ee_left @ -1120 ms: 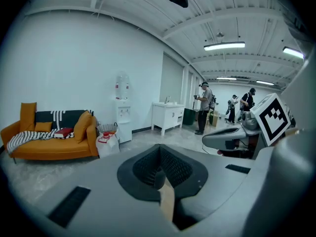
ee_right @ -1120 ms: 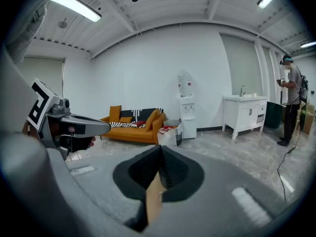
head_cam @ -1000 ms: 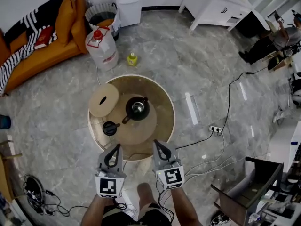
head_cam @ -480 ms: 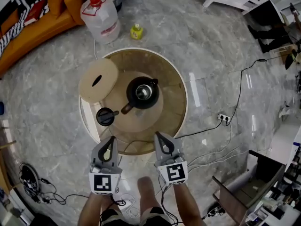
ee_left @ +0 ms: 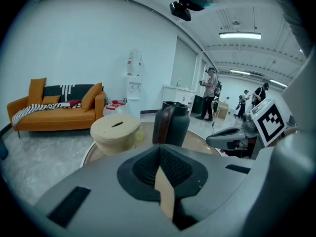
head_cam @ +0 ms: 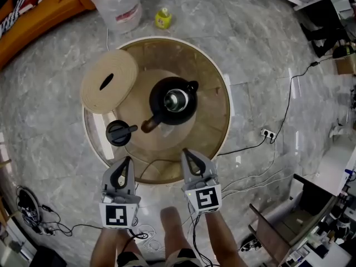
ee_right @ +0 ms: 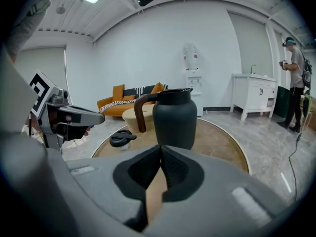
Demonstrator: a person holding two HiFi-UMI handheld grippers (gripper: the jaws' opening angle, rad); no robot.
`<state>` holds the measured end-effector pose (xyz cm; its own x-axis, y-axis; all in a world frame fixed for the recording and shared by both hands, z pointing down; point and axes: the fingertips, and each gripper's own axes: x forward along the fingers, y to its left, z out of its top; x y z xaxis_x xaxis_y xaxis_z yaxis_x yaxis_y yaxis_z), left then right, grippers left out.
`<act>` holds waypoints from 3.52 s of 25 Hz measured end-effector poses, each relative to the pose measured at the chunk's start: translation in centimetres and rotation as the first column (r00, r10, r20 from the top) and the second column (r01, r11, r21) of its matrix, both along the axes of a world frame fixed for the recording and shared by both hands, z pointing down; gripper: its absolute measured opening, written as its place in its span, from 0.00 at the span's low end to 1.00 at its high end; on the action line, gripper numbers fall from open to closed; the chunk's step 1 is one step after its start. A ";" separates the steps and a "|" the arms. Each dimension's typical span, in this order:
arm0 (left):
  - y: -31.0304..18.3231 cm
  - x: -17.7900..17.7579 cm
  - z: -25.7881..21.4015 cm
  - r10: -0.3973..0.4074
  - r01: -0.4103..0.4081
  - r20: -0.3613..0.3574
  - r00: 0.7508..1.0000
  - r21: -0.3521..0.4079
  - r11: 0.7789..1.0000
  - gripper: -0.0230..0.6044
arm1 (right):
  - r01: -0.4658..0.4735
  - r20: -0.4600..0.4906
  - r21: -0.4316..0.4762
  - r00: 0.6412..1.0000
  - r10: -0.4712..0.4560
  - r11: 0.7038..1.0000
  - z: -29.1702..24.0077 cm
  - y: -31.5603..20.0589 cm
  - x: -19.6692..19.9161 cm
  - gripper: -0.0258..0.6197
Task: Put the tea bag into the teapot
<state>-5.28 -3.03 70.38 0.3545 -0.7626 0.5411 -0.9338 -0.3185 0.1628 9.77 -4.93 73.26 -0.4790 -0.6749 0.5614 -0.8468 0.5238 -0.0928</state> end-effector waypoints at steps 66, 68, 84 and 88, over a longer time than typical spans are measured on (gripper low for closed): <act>-3.2 0.2 -10.0 0.007 -0.004 -0.027 1.000 0.112 0.994 0.06 | -0.038 0.059 0.092 0.998 0.033 0.995 -7.3 -4.0 -1.2 0.04; -3.6 0.4 -11.1 0.012 -0.008 -0.031 0.999 0.127 0.992 0.06 | -0.044 0.065 0.100 0.997 0.038 0.994 -8.7 -4.0 -1.2 0.04; -6.5 0.0 -17.8 0.039 -0.038 -0.004 0.999 0.182 0.983 0.06 | -0.076 0.091 0.206 0.994 0.058 0.976 -17.2 -7.7 -1.3 0.04; -7.6 -0.2 -18.5 0.015 -0.013 -0.010 1.000 0.179 0.984 0.06 | -0.067 0.086 0.212 0.995 0.049 0.975 -18.2 -9.2 -1.4 0.04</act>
<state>-5.52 -10.64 51.93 0.3711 -0.8417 0.3922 -0.9275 -0.3566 0.1122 8.37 -14.17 55.07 -0.4729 -0.8033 0.3620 -0.8707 0.4890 -0.0523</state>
